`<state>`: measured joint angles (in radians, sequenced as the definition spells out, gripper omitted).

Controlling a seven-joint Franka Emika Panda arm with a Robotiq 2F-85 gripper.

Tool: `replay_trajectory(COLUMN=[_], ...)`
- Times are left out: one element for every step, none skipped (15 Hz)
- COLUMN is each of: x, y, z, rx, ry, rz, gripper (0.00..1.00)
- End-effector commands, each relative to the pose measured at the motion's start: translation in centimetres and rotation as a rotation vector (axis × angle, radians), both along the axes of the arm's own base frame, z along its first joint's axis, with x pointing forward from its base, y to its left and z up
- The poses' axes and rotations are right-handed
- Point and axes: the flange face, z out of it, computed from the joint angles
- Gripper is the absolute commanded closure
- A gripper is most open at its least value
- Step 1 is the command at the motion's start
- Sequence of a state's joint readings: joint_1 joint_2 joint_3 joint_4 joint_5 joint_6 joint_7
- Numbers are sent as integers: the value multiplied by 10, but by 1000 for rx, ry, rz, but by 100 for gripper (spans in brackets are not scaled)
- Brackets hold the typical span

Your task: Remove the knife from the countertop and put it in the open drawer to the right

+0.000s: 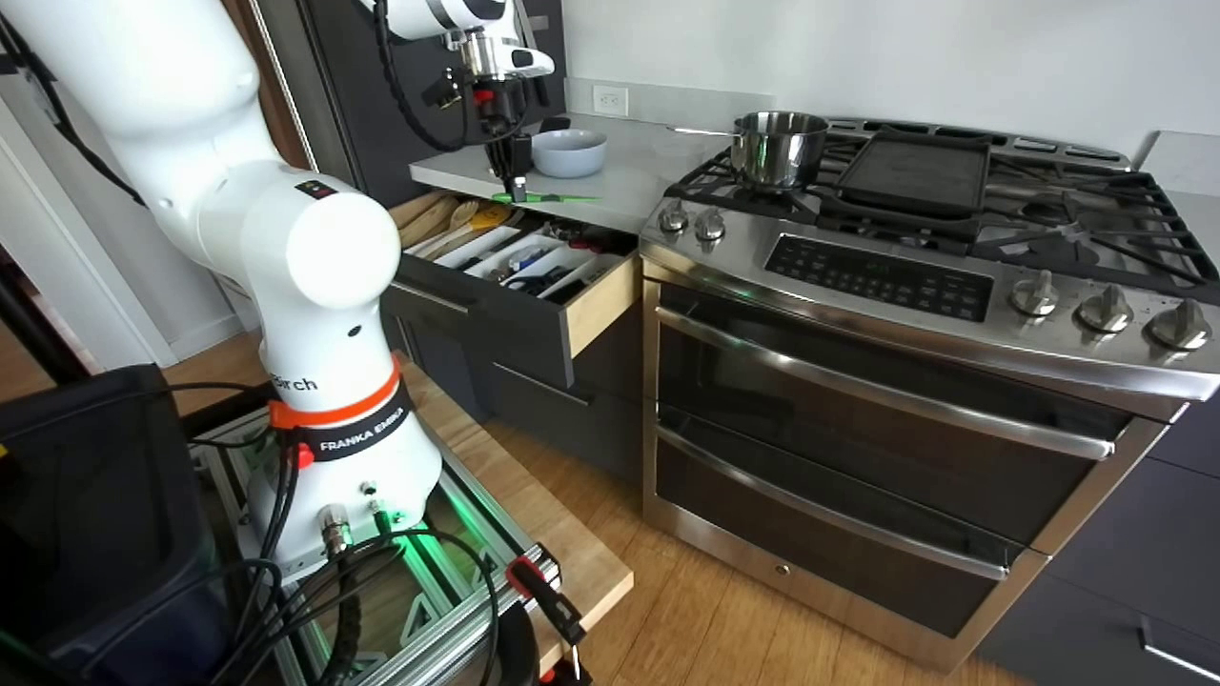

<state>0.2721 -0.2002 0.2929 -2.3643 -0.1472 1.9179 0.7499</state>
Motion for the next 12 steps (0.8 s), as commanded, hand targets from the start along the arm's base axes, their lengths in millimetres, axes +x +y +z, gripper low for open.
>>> replay_trajectory(x=[-7,-10,-14,-17,-19,-21,-22,-22,-21,-21,-19,-18], y=[-1,0,1,1,-1,-3,-7,-10,-12,-14,-15,-16], z=[-30,-39,-47,-55,-63,-70,-79,-85,-92,-98,-103,-107], rx=[-56,-71,-84,-96,-111,-120,-131,-146,-152,-159,-161,-157], ry=[41,56,69,82,92,102,98,94,94,91,79,72], rz=[10,16,20,25,30,35,49,67,83,97,118,133], gripper=[94,94,94,94,94,94,94,94,94,94,94,94])
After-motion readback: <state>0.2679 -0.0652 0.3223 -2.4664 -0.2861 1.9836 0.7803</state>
